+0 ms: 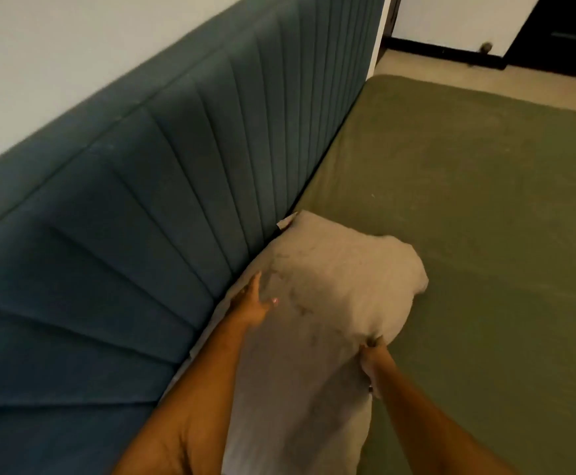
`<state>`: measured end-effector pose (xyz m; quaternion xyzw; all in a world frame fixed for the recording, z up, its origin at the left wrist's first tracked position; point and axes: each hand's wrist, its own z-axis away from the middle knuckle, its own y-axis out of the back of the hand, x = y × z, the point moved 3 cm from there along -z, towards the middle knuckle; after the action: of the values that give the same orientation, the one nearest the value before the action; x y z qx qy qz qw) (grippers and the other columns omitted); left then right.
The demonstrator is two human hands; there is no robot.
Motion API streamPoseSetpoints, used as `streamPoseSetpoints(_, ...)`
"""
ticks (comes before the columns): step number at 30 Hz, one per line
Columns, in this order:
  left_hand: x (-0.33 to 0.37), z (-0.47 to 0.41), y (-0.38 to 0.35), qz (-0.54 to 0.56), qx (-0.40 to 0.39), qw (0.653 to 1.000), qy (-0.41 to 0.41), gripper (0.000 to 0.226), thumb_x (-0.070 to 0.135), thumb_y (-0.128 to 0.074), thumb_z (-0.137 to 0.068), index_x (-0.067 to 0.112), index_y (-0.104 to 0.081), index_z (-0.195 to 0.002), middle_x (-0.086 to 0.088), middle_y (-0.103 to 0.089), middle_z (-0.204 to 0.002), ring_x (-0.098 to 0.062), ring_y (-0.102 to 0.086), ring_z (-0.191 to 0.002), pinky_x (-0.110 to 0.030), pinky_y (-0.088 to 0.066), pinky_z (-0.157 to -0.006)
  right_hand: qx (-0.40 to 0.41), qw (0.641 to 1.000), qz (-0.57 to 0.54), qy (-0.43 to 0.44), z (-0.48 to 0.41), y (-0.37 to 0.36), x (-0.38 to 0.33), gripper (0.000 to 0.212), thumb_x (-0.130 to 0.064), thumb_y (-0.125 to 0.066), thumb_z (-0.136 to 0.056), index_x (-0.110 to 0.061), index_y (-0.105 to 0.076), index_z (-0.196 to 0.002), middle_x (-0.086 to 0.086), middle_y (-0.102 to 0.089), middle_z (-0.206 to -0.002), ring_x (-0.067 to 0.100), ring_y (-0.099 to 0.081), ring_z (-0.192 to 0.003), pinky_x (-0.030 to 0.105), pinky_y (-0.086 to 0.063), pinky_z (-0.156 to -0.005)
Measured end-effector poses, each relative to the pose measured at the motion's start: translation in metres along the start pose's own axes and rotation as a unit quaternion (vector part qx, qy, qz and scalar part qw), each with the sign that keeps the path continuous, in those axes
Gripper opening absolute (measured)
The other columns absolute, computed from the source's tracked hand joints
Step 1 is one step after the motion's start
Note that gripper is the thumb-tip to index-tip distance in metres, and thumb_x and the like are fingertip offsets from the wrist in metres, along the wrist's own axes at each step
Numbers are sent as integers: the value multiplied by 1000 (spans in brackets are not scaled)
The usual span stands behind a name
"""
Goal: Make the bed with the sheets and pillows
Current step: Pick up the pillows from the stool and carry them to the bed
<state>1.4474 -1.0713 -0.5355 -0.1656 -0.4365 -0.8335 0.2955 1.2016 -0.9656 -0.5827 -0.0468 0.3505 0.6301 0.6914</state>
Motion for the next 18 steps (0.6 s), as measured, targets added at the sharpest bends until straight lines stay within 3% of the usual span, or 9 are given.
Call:
streamPoseSetpoints(2,-29,5,-27,-81,-87,993,20,85,43,-54,-94,31,7,-152,-10,-4,-160,-33,-18,-144,-45,-25,-115,-6,996,77,38,2,-6,-5,66,-26,-52,-96,-15,-19,-152,16,-40,-140,34,-45,-124,37,-42,-98)
streamPoseSetpoints(4,-52,9,-53,-180,-134,973,48,92,51,-53,-91,33,15,-150,-9,11,-160,-38,-6,-145,-47,-17,-117,-41,971,223,78,2,-18,-9,76,-31,-55,-93,-18,-11,-154,18,-25,-150,35,-38,-131,36,-37,-105)
streamPoseSetpoints(6,-59,15,-67,-244,-136,958,67,98,56,-54,-88,34,21,-148,-8,19,-158,-44,0,-144,-51,-16,-116,-90,930,342,104,5,-30,-8,74,-39,-47,-95,-27,-3,-154,19,-4,-158,40,-30,-138,41,-30,-112)
streamPoseSetpoints(9,-55,16,-69,-258,-132,954,81,99,56,-54,-88,33,20,-149,-10,19,-158,-47,-1,-142,-54,-17,-115,-113,905,401,89,9,-38,-6,74,-42,-44,-95,-32,1,-153,17,11,-159,45,-20,-141,44,-23,-115)
streamPoseSetpoints(12,-46,18,-63,-249,-129,956,88,93,52,-54,-90,32,15,-150,-11,14,-159,-46,-5,-142,-53,-17,-115,-115,889,430,108,17,-39,-14,72,-37,-47,-94,-33,-5,-153,16,8,-159,44,-17,-142,43,-23,-116)
streamPoseSetpoints(16,-31,39,-61,-239,-137,959,64,78,38,-49,-97,31,6,-152,-9,4,-160,-38,-9,-144,-49,-20,-116,-160,848,466,195,44,-41,-32,59,-28,-44,-99,-20,-21,-152,11,-17,-158,30,-23,-143,31,-23,-115)
streamPoseSetpoints(18,-23,58,-61,-231,-145,960,64,73,34,-46,-99,30,4,-153,-8,4,-160,-36,-7,-145,-49,-20,-116,-190,820,491,222,62,-40,-37,63,-22,-47,-98,-22,-16,-153,8,-11,-160,27,-19,-145,30,-21,-115)
